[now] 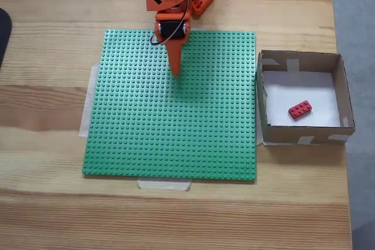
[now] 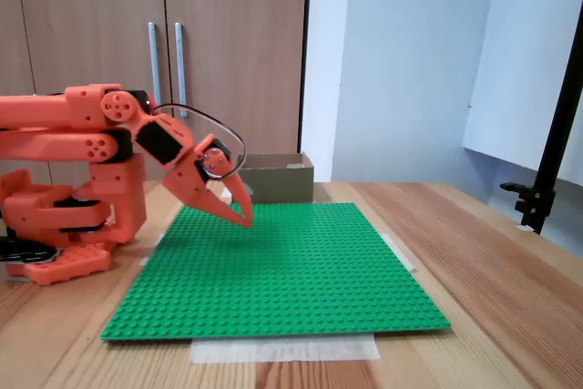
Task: Pick the red lego block and put it in the box.
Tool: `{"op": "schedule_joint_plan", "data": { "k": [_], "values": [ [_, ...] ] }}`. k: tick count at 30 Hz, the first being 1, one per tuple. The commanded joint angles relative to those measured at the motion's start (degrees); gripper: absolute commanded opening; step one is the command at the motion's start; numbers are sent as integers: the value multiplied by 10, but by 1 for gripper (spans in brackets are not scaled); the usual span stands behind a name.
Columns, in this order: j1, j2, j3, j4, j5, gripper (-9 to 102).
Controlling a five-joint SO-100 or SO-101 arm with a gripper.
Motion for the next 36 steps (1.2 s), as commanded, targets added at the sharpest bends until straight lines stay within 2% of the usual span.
{"op": "schedule_joint_plan", "data": {
  "k": [1, 36],
  "values": [
    [4, 19, 5, -9, -12, -1],
    [14, 20, 86, -29, -40, -1]
  ]
}}
